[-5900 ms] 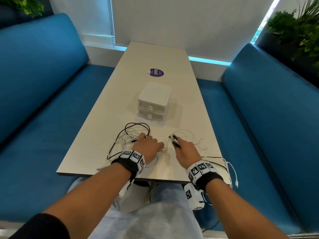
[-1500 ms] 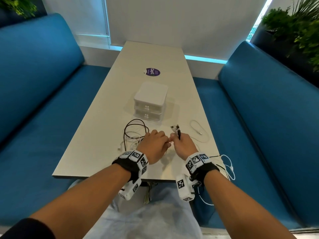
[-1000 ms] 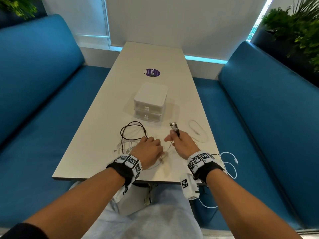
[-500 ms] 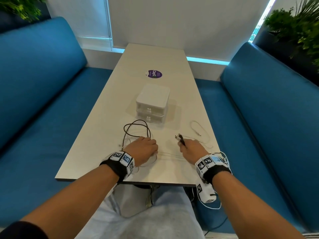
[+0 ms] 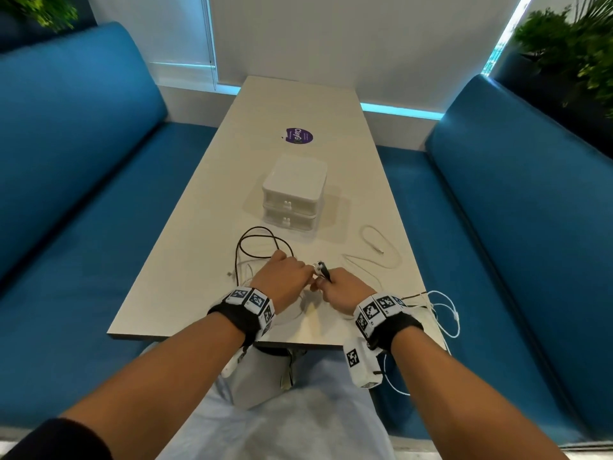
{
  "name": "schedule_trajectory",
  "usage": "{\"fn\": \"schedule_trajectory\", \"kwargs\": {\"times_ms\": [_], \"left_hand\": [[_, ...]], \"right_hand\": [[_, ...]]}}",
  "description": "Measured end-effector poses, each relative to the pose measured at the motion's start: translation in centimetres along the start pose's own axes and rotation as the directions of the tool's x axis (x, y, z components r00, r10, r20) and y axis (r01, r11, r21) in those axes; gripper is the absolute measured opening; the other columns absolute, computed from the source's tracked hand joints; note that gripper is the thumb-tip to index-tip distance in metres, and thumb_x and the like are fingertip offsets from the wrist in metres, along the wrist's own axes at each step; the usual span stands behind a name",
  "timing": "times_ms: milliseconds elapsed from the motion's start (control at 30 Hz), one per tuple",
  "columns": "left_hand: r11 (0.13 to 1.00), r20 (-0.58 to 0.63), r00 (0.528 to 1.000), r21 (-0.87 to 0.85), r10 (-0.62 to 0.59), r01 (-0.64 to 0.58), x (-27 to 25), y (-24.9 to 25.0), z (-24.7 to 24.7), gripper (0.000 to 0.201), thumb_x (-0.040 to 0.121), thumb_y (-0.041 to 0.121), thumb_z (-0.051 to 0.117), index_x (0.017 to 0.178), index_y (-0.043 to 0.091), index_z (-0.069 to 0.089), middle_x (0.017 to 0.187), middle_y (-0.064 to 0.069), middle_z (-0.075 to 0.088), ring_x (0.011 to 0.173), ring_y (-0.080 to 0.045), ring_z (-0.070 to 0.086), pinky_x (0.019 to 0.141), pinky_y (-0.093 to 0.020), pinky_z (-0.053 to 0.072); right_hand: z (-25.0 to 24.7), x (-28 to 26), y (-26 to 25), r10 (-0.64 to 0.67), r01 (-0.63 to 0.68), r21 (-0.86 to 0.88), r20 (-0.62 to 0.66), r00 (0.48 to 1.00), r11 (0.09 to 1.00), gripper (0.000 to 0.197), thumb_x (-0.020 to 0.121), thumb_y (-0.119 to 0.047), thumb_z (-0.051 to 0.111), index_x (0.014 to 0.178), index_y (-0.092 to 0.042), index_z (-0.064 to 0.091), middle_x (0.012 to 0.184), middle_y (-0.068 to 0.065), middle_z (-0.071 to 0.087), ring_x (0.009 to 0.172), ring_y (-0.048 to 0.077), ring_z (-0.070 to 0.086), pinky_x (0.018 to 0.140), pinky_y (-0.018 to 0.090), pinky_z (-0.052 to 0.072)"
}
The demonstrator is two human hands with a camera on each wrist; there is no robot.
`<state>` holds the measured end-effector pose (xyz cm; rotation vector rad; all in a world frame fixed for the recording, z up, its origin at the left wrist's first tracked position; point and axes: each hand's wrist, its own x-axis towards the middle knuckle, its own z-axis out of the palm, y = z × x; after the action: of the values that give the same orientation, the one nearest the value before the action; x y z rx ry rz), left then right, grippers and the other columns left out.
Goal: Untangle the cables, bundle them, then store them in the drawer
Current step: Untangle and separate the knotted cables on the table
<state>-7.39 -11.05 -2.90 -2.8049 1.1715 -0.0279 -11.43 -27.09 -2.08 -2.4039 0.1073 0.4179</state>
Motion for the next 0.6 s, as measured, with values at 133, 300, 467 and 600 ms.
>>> {"fn": "schedule_trajectory", "kwargs": {"times_ms": [133,300,467,600], "left_hand": [[0.999,0.006,1.000,0.041,0.029,-0.029,-0.7,-0.5,0.1,0.018,0.101,0.014,0.041,0.112,0.016,0.056,0.108,-0.003,0.066,0.104,-0.026,0.058,0.100,-0.039,0.032],[0.999,0.031,0.999,0.039,-0.010,0.009,-2.6,-3.5,0.9,0.026,0.096,0.006,0.039,0.117,0.014,0.053,0.115,-0.004,0.057,0.108,-0.026,0.053,0.103,-0.038,0.032],[1.000,0.040,0.999,0.008,-0.031,0.030,-2.4,-3.3,1.0,0.030,0.091,0.007,0.042,0.115,0.021,0.053,0.108,0.000,0.059,0.106,-0.024,0.051,0.101,-0.038,0.031],[0.998,0.074,0.996,0.047,-0.045,0.041,-1.5,-1.5,1.3,0.025,0.093,0.015,0.043,0.114,0.020,0.056,0.104,-0.001,0.064,0.106,-0.025,0.051,0.099,-0.041,0.031]], "right_hand": [[-0.2,-0.5,0.4,-0.022,0.025,-0.163,0.020,1.000,0.986,0.022,0.102,-0.025,0.042,0.096,-0.020,0.063,0.091,0.001,0.060,0.084,0.022,0.056,0.072,0.031,0.039],[-2.6,-0.8,4.0,0.138,-0.197,-0.420,-0.166,0.976,0.886,0.029,0.104,-0.033,0.038,0.114,-0.015,0.058,0.089,0.005,0.061,0.077,0.024,0.058,0.070,0.034,0.048],[-2.3,-1.6,4.0,0.173,-0.296,-0.382,-0.324,0.930,0.875,0.025,0.103,-0.029,0.037,0.116,-0.014,0.053,0.094,0.008,0.061,0.079,0.028,0.058,0.068,0.034,0.045],[-1.3,-1.4,2.3,0.143,-0.264,-0.271,-0.397,0.907,0.926,0.034,0.103,-0.023,0.034,0.137,-0.016,0.038,0.107,0.015,0.065,0.093,0.036,0.063,0.073,0.038,0.043]]}}
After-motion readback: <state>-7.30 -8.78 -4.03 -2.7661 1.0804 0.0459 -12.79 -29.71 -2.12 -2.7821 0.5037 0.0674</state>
